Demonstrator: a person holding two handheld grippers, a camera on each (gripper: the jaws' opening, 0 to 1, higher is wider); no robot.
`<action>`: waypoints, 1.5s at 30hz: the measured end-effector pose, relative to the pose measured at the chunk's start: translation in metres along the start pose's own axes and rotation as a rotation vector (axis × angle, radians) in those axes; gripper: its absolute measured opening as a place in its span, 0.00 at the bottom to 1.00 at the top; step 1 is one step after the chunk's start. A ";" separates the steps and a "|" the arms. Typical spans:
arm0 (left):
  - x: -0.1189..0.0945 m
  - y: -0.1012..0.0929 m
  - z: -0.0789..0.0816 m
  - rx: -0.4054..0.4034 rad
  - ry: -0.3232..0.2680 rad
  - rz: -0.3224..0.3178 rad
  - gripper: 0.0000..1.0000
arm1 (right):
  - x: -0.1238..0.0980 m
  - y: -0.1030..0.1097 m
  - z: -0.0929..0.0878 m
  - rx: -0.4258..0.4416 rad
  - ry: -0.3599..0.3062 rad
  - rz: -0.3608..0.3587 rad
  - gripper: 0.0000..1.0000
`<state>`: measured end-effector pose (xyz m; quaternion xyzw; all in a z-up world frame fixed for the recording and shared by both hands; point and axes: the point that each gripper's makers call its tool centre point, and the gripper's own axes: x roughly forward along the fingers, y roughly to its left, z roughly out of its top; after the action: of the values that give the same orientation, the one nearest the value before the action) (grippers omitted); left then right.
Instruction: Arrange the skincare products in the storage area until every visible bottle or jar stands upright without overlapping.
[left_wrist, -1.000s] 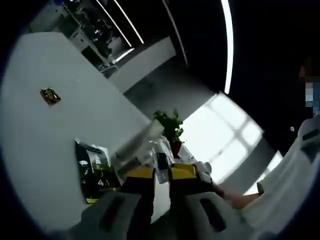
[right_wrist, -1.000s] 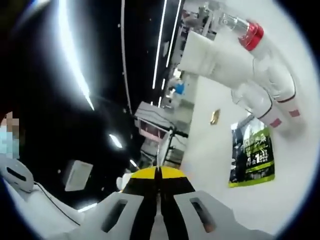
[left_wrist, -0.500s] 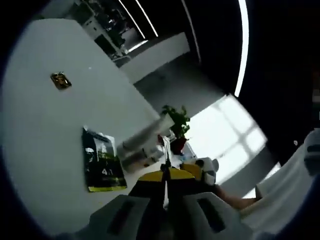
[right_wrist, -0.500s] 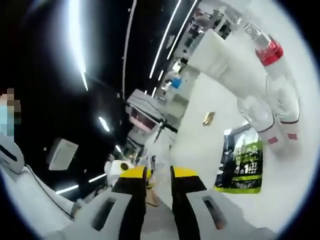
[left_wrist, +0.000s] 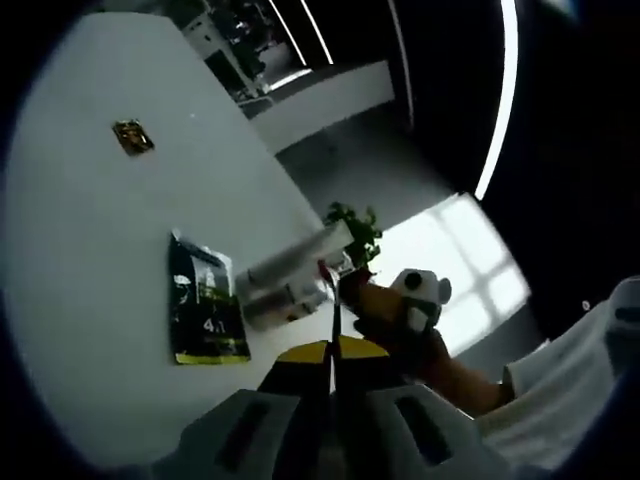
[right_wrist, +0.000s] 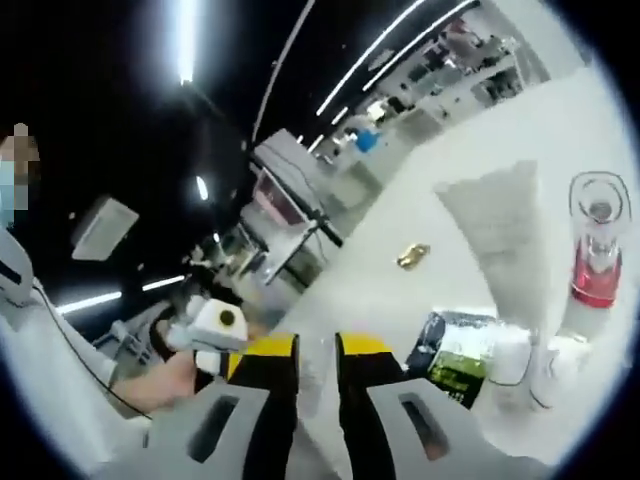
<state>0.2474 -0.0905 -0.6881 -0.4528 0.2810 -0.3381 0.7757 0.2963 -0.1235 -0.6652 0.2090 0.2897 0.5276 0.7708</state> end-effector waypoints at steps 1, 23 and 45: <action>-0.001 0.001 0.001 -0.004 -0.005 0.001 0.00 | 0.004 0.000 -0.005 -0.010 0.040 -0.008 0.13; -0.037 0.076 -0.012 0.056 0.175 0.421 0.00 | 0.059 -0.016 -0.063 -0.335 0.229 -0.254 0.01; -0.029 0.163 -0.001 0.051 0.391 0.612 0.00 | 0.110 -0.082 -0.105 -0.553 0.427 -0.411 0.01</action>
<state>0.2734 -0.0096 -0.8300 -0.2550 0.5379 -0.1773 0.7837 0.3130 -0.0482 -0.8198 -0.1828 0.3262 0.4522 0.8097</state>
